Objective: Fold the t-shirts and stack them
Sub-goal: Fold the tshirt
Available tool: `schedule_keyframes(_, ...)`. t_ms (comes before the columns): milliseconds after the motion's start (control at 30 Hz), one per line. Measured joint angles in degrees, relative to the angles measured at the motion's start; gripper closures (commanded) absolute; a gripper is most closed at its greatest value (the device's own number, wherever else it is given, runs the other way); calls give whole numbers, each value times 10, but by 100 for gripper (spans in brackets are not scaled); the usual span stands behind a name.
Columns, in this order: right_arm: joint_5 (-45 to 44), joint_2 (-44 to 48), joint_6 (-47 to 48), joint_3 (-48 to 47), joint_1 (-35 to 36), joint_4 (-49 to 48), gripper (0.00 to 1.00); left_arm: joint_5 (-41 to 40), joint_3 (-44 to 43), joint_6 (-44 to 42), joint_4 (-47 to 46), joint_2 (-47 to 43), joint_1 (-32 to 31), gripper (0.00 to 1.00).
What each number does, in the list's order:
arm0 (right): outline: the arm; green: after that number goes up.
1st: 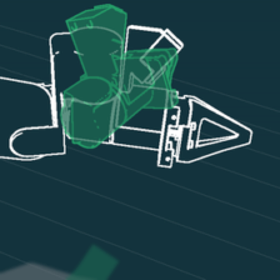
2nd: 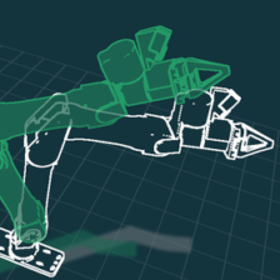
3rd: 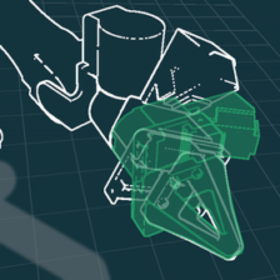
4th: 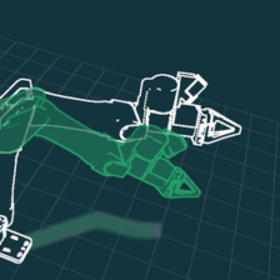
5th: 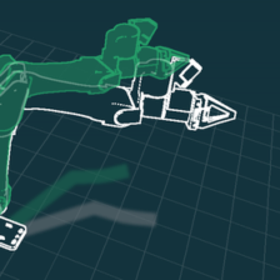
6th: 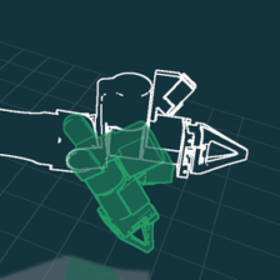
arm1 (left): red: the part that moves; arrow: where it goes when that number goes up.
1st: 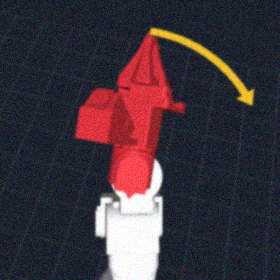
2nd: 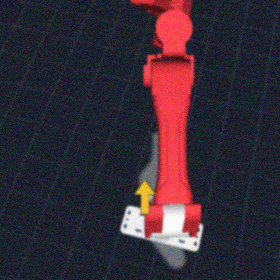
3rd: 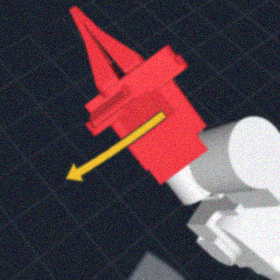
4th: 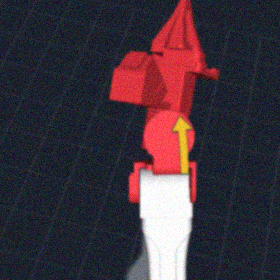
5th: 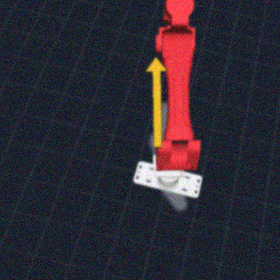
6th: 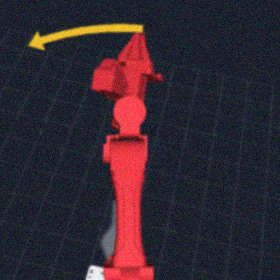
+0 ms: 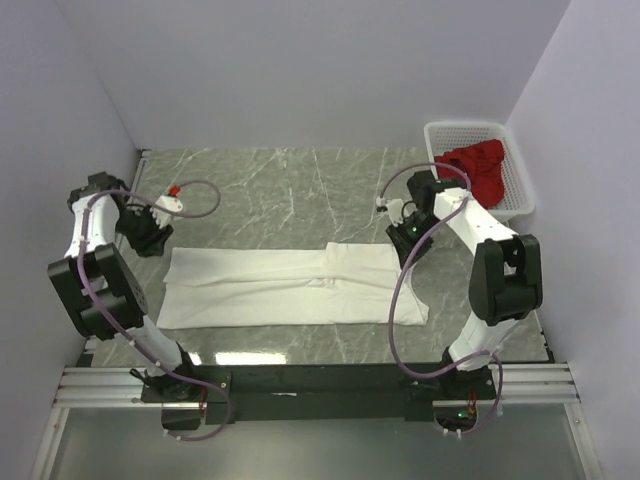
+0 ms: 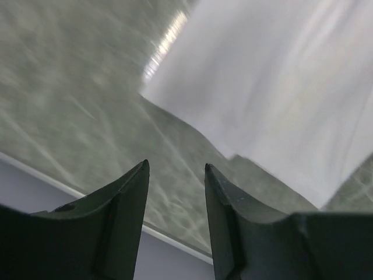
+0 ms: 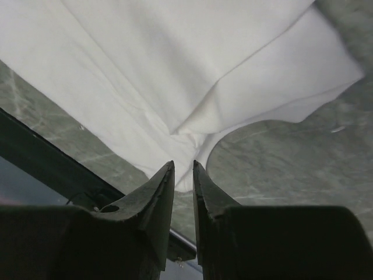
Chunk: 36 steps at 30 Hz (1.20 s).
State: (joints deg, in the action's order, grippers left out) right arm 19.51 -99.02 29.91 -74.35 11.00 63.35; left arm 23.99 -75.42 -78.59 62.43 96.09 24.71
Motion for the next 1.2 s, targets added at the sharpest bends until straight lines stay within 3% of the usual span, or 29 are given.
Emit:
schedule_keyframes(100,13,0,-10,-33,-3,-7,73,31,-46,36,-10,-3,-46,49)
schedule_keyframes(233,36,-6,-42,-53,-13,-28,62,82,-55,151,-73,-5,-170,48)
schedule_keyframes(400,75,-64,-87,-112,-47,-44,57,121,-66,360,-214,17,-340,47)
schedule_keyframes(500,97,-112,-112,-149,-65,-54,57,140,-118,490,-288,93,-410,47)
schedule_keyframes(633,114,-161,-137,-169,-77,-62,57,161,-182,636,-349,209,-450,46)
schedule_keyframes(800,122,-200,-154,-169,-80,-62,57,177,-198,773,-385,292,-469,45)
schedule_keyframes(1200,137,-247,-170,-176,-81,-62,58,216,-195,863,-411,306,-492,45)
